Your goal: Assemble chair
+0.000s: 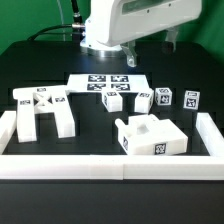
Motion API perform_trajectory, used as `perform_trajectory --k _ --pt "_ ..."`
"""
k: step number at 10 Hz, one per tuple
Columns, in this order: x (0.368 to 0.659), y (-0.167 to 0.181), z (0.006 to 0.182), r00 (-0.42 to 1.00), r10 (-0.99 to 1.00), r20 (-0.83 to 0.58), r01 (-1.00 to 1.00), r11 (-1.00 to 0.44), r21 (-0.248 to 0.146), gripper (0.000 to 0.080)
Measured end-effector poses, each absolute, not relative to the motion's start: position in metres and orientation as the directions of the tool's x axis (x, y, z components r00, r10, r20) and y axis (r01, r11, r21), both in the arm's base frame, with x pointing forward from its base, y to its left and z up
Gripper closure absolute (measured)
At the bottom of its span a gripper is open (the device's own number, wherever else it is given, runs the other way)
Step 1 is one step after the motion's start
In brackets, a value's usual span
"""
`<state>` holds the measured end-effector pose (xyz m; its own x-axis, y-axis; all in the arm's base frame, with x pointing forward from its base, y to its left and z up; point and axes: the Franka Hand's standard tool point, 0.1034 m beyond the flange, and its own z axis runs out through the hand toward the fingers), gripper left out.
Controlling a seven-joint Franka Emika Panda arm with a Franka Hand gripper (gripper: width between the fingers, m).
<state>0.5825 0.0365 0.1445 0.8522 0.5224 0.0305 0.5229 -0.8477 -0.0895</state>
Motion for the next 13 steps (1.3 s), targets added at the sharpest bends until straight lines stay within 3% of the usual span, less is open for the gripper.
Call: perform_trajectory --k 5,7,13 --pt "0.583 0.044 0.136 0.984 0.178 -0.006 0.176 -0.979 -0.098 0.0150" --pt "0.583 0.042 0.133 0.988 0.154 -0.010 0.152 -0.984 -0.096 0.0150" --pt "0.618 0.050 0.080 0.978 0.206 0.036 0.208 -0.973 -0.097 0.0150"
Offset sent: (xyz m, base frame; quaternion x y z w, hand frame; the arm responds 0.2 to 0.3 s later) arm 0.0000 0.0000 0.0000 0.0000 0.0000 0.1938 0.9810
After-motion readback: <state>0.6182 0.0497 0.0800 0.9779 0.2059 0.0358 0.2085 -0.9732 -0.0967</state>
